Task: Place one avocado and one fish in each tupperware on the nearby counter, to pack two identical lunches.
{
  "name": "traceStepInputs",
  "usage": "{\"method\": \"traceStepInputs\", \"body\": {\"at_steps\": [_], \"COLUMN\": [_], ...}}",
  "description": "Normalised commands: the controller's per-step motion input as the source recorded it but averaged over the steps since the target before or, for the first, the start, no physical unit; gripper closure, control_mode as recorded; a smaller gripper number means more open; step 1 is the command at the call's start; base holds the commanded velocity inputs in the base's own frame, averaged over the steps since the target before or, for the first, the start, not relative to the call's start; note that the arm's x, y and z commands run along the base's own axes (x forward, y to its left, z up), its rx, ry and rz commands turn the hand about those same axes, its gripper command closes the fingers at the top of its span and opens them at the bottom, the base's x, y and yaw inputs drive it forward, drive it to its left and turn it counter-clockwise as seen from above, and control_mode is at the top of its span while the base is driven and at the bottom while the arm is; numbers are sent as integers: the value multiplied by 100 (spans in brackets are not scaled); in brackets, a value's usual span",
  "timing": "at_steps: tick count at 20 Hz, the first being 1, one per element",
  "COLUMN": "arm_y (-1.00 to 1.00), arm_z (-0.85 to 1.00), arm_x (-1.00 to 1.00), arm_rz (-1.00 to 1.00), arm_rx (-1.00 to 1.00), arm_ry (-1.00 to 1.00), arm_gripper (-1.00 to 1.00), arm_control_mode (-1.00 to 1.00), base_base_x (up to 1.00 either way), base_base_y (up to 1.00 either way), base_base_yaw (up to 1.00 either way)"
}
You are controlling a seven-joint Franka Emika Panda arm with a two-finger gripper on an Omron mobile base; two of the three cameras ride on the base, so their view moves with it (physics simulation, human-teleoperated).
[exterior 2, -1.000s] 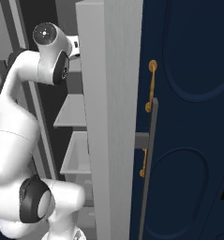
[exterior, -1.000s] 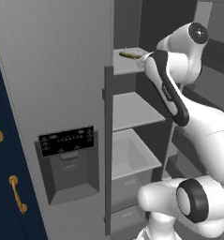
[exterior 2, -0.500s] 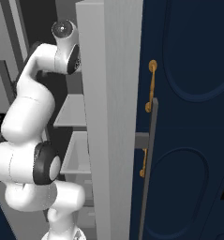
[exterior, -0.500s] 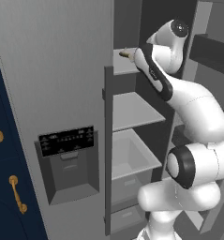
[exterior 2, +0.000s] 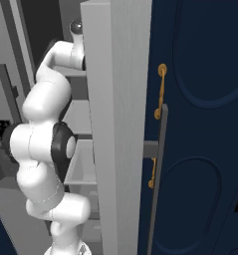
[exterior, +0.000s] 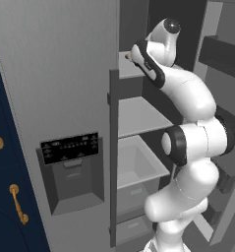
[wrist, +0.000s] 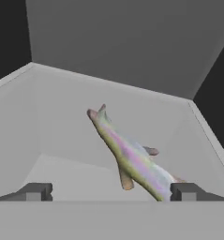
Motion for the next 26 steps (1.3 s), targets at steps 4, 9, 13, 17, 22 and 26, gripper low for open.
{"method": "traceStepInputs", "body": {"at_steps": [4,9,13,17,22,26], "arm_y": [0,0,-1,0,0,0], "arm_z": [0,-3,-10,-24,-38,-48], "arm_x": [72,51,24,-8,-24,-18], "arm_rz": [3,6,5,4,1,0], "arm_rx": [0,-1,-2,-7,-6,-5], "arm_ry": [6,1,0,3,12,15], "arm_gripper": [-100,-100,-100,-100,-100,-100], "arm_control_mode": [-100,-100,-100,-100,-100,-100], "base_base_x": [0,0,0,0,0,0], "base_base_y": [0,0,0,0,0,0], "base_base_yaw": [0,0,0,0,0,0]}}
